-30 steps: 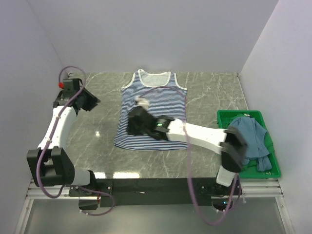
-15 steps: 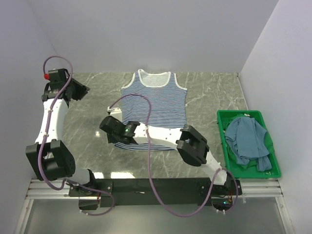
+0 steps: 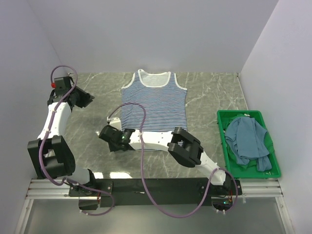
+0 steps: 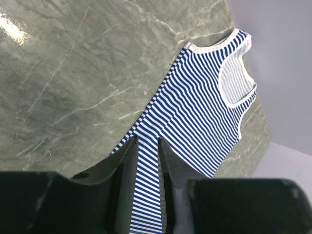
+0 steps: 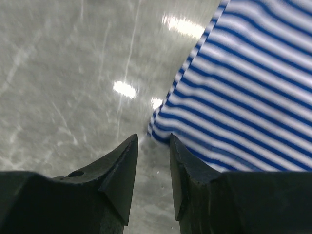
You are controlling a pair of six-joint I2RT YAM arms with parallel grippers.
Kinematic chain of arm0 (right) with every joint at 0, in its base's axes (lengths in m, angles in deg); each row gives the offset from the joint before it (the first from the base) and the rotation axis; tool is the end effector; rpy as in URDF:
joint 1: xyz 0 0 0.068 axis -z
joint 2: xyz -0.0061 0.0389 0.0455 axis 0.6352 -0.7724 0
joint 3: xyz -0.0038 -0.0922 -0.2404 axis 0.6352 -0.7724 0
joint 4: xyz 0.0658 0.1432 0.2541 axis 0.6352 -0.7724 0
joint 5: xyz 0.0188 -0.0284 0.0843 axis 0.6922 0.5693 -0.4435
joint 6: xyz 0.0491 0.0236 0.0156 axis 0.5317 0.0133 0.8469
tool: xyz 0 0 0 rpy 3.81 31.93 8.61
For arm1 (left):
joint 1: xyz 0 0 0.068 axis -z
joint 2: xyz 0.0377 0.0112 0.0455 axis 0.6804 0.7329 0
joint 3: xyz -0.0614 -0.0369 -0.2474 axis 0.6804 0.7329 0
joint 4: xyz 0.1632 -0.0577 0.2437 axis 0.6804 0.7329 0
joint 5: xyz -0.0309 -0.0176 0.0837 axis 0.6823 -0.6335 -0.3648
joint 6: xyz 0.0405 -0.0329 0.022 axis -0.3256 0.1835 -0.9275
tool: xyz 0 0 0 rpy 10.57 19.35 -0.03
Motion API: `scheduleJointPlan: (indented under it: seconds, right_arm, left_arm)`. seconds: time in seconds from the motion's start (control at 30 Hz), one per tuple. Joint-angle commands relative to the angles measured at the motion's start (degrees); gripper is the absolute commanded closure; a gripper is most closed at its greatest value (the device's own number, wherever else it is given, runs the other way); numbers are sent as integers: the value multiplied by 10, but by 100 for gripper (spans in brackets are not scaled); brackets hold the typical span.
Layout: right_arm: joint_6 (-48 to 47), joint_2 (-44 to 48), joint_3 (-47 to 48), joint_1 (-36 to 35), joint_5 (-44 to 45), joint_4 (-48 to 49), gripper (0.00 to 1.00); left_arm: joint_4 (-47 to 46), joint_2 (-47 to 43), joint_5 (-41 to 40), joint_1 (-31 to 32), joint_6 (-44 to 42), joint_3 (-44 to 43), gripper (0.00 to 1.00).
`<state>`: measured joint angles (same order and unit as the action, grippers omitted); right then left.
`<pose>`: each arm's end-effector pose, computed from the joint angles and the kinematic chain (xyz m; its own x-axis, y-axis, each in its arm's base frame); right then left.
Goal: Fold and stack the tank tops
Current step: Fold the tank top
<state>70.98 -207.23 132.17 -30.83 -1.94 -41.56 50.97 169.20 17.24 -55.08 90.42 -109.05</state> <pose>0.1913 0.4989 0.1384 -0.7738 -0.2064 -0.5989 -0.4222 0.8729 0.2446 0.3603 0.0692 0.2676 -0.3803 -0.8519 -0.3602 -0.5427 0.5209 -0.6589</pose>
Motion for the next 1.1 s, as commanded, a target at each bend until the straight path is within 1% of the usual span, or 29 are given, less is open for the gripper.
scheduleJointPlan:
  seconds: [0.0,0.17,0.33,0.5,0.53,0.63,0.7,0.8,0.93,1.0,1.07]
  right_arm:
    - [6,11,-12,-16,-1,10,60]
    - [10,-7,-12,-22,-6,-2,59]
    - [7,5,-23,-23,8,-9,60]
    - [-7,71,-37,-39,27,-29,62]
    - [-8,80,-28,-44,51,-37,62]
    - [-12,88,2,-43,81,-66,62]
    - [-16,75,18,-34,99,-81,62]
    - [-23,42,56,-26,96,-86,63]
    - [-27,-24,134,-14,91,-108,63]
    - [-30,-42,167,-11,88,-117,63]
    - [-33,-62,183,-7,88,-118,63]
  left_arm:
    - [-28,0,14,1,-3,9,72]
    - [-37,0,17,1,-1,22,72]
    - [-42,0,28,1,-1,35,73]
    - [-41,-2,29,1,-5,40,73]
    - [-41,-2,28,0,-6,39,73]
    - [-41,-2,30,1,-3,36,74]
    - [-41,-2,30,1,-1,31,74]
    - [-35,1,31,1,-1,19,74]
    - [-34,3,30,1,2,10,74]
    - [-34,6,33,0,4,7,74]
    - [-35,8,31,1,4,6,74]
